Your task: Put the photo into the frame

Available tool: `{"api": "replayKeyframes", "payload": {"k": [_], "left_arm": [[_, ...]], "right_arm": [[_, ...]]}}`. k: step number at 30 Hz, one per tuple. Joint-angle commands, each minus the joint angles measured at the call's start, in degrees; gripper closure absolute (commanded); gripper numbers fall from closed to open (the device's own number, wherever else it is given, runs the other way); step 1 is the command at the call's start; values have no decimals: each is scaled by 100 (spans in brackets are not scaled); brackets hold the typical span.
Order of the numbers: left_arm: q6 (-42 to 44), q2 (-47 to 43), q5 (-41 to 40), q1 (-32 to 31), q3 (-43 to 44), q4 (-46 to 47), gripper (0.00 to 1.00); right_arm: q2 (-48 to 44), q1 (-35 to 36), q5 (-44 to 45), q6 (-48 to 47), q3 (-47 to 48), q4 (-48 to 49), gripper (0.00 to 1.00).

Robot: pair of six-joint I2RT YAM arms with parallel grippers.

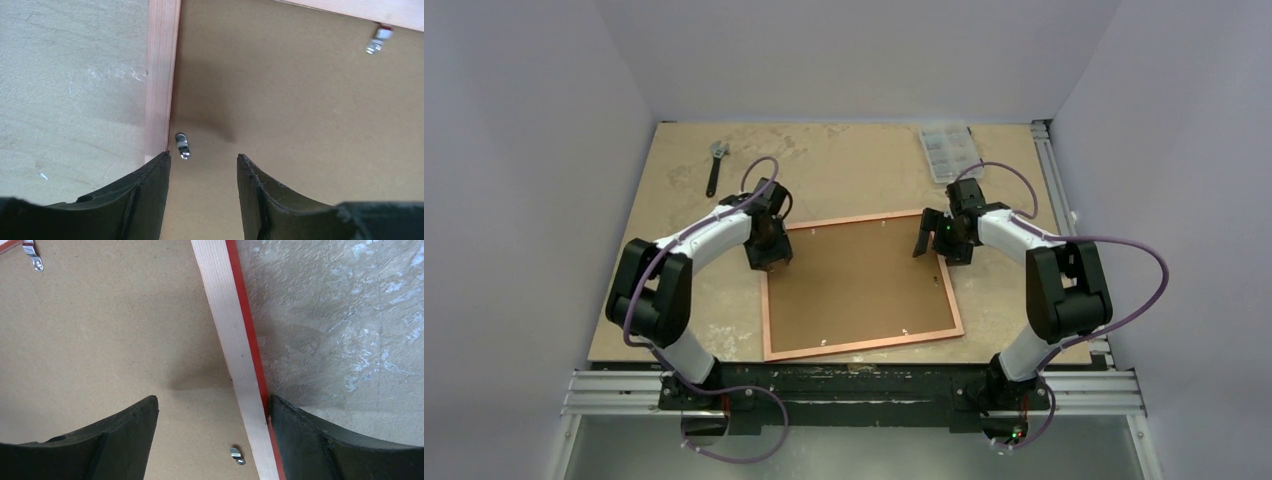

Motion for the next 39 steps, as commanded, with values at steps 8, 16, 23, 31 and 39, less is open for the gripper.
{"api": "replayKeyframes", "payload": {"k": [8, 16, 23, 31, 39], "left_arm": [[-188, 64, -567, -8, 92, -309, 33], [-54, -630, -517, 1, 48, -327, 32], [-29, -492, -717, 218, 39, -646, 33], [2, 96, -363, 346, -241, -105, 38], [77, 270, -450, 363, -102, -315, 58]], "right_arm": [[339, 105, -485, 18, -283, 15, 20], [358, 108, -487, 4, -309, 40, 20], [370, 107, -500, -12, -319, 43, 20], [368, 109, -504, -30, -322, 47, 20], [354, 109, -521, -34, -312, 29, 20]]}}
